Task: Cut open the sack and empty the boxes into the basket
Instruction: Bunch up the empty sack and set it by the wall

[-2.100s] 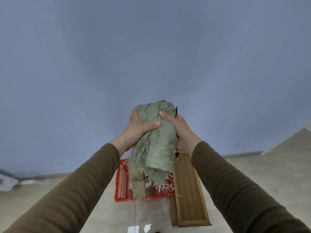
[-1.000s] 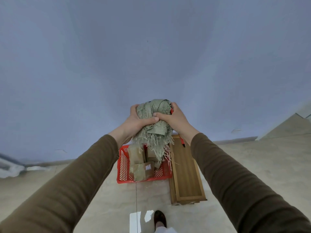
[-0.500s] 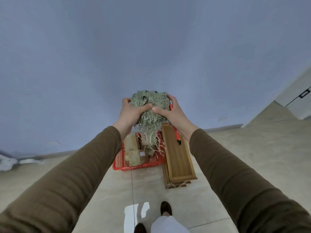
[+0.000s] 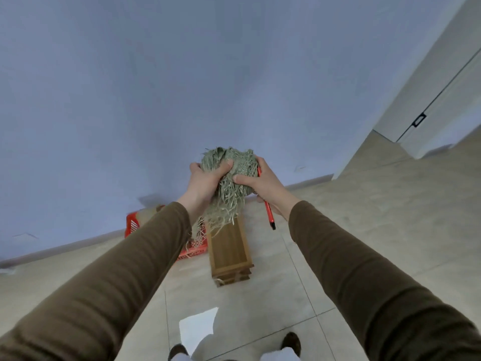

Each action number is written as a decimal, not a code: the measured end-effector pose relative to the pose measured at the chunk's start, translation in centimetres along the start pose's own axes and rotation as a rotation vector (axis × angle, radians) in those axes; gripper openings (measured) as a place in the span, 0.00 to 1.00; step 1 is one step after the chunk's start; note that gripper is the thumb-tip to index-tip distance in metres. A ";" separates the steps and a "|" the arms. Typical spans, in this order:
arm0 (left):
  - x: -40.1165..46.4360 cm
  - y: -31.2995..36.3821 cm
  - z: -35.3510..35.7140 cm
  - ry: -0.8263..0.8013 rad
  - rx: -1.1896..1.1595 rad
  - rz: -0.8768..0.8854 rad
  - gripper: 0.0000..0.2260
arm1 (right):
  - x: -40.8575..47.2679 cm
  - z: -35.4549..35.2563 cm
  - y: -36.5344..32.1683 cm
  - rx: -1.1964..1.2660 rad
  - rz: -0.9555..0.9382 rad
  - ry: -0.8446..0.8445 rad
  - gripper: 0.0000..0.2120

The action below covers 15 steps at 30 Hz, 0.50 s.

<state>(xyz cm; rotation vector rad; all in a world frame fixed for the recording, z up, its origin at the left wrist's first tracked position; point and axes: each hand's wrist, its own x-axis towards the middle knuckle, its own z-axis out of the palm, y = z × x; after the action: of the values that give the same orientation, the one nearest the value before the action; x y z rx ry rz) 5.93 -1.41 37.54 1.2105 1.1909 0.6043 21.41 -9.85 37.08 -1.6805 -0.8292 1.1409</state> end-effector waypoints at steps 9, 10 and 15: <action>0.2 -2.1 19.2 -0.147 0.009 0.062 0.34 | 0.4 -18.6 6.2 0.006 0.128 0.120 0.41; 0.5 -2.2 20.5 -0.151 0.022 0.064 0.35 | 0.6 -19.9 6.6 0.011 0.143 0.125 0.41; 3.5 -2.4 25.9 -0.183 0.036 0.053 0.40 | 3.3 -24.9 8.5 0.044 0.181 0.156 0.38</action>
<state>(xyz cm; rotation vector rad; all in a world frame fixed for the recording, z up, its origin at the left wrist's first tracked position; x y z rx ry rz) 30.34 -8.98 31.69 1.3030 1.0222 0.5016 46.17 -17.66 31.95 -1.8101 -0.5603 1.1237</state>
